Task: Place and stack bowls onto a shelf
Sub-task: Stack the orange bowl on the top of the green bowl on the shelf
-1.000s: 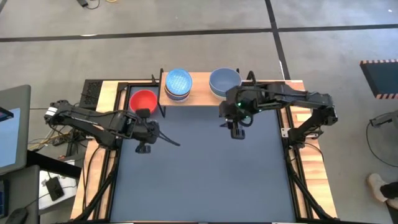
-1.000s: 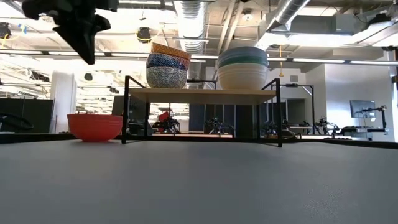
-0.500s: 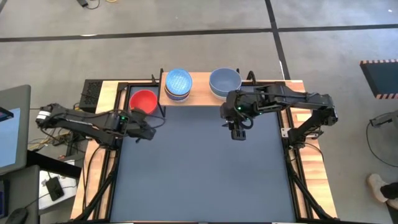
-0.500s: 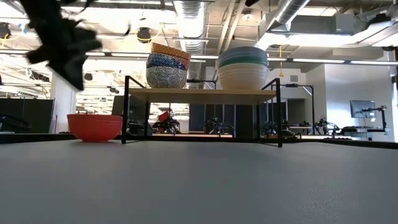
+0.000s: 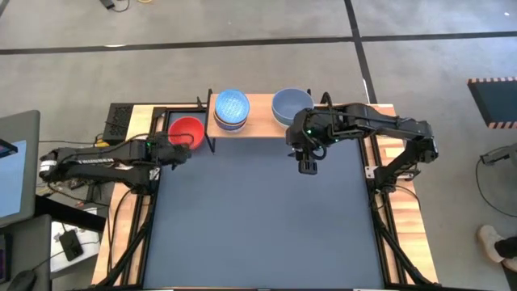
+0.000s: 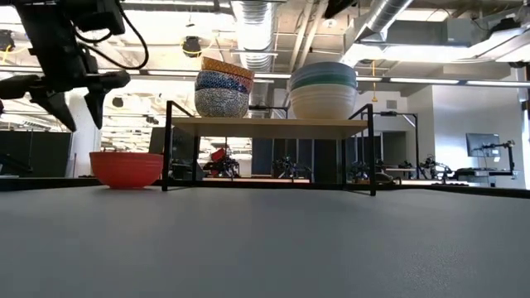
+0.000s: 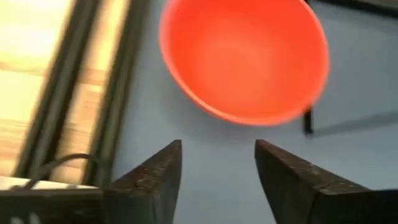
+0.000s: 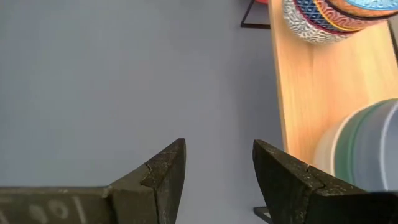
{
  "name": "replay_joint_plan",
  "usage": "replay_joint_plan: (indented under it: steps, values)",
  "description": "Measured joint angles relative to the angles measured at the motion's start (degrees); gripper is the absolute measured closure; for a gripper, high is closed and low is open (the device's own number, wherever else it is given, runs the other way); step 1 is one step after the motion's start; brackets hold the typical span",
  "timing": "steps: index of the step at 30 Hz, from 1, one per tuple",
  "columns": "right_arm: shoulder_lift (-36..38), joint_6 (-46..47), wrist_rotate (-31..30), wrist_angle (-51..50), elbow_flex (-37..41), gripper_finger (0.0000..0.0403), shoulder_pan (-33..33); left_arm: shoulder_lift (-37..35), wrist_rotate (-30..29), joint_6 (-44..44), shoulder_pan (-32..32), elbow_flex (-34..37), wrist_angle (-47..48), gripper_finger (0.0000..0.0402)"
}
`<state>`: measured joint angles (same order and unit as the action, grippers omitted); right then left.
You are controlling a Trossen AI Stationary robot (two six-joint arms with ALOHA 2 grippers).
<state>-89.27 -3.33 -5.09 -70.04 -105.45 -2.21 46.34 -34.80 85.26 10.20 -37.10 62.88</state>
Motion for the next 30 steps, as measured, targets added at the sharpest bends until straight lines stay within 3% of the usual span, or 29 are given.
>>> replay_joint_plan:
  steps: [6,12,19,24,30]
  values:
    - [0.0,-0.2,0.4,0.0,0.0,0.0191,-1.4,-1.2,-1.5,-0.1,11.9,0.0,0.8,0.0175]
    - [0.0,-1.9,0.5,-1.0,0.0,0.0191,-2.5,0.5,-1.8,-7.5,22.9,0.0,-2.6,0.0171]
    - [0.0,-3.6,0.5,-1.0,0.0,0.0191,-4.8,7.6,7.2,-18.0,34.1,0.0,-11.8,0.0171]
    - [0.0,-4.2,0.5,-1.2,0.0,0.0191,-6.2,14.4,11.9,-19.1,39.6,0.0,-13.3,0.0172]
    - [0.0,-4.4,0.5,-2.2,0.0,0.0191,-6.6,20.8,17.1,-22.3,42.8,0.0,-15.3,0.0229]
